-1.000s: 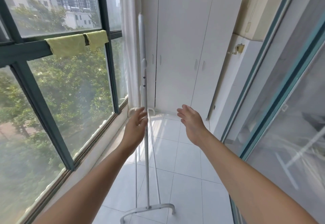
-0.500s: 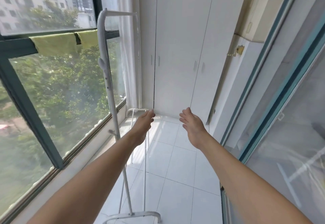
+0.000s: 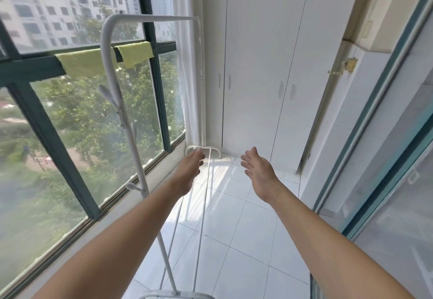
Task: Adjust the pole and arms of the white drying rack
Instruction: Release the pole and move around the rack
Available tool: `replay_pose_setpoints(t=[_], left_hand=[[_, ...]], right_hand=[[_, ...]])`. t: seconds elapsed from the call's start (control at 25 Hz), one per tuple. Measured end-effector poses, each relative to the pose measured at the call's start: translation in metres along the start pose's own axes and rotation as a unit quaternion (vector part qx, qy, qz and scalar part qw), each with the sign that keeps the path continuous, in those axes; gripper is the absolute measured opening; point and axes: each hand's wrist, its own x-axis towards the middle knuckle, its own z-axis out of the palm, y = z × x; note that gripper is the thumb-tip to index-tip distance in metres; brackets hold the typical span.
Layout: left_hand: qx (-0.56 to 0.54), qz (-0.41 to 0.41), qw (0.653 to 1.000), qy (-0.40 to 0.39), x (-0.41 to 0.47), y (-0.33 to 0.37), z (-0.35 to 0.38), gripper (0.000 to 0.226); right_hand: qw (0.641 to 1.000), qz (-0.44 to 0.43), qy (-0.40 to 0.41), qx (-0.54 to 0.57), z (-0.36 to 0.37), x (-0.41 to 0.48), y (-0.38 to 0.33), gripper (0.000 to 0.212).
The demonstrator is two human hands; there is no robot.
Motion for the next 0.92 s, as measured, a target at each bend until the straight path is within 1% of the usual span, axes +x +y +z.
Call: replay_pose_setpoints(t=[0.12, 0.16, 0.24, 0.28, 0.44, 0.6, 0.68, 0.76, 0.92], left_hand=[[-0.001, 0.004, 1.0, 0.023, 0.023, 0.001, -0.003, 0.044], [-0.003, 0.008, 0.999, 0.031, 0.032, 0.001, -0.004, 0.04], [-0.013, 0.01, 0.999, 0.045, 0.054, 0.002, -0.009, 0.025], [-0.015, 0.013, 0.998, 0.051, 0.066, 0.005, -0.012, 0.022], [-0.028, 0.024, 0.996, 0.087, 0.109, 0.014, -0.025, 0.025], [0.001, 0.029, 0.992, 0.12, 0.142, 0.025, -0.037, 0.025], [0.017, 0.03, 0.99, 0.139, 0.152, 0.024, -0.043, 0.022], [0.03, 0.034, 0.986, 0.16, 0.158, 0.022, -0.049, 0.026], [0.039, 0.037, 0.975, 0.215, 0.163, 0.024, -0.063, 0.025]], right_hand=[[1.0, 0.0, -0.02, -0.006, 0.004, 0.028, -0.005, 0.061], [1.0, -0.003, -0.027, -0.01, 0.007, 0.04, -0.008, 0.061], [0.999, -0.002, -0.039, -0.017, 0.013, 0.07, -0.013, 0.062], [0.999, -0.002, -0.048, -0.022, 0.019, 0.087, -0.016, 0.062], [0.995, 0.0, -0.087, -0.038, 0.043, 0.147, -0.026, 0.063], [0.992, 0.0, -0.122, -0.033, 0.068, 0.203, -0.03, 0.062], [0.99, 0.01, -0.141, -0.031, 0.08, 0.222, -0.024, 0.063], [0.987, 0.021, -0.159, -0.031, 0.091, 0.236, -0.016, 0.062], [0.974, 0.034, -0.219, -0.054, 0.119, 0.261, -0.013, 0.061]])
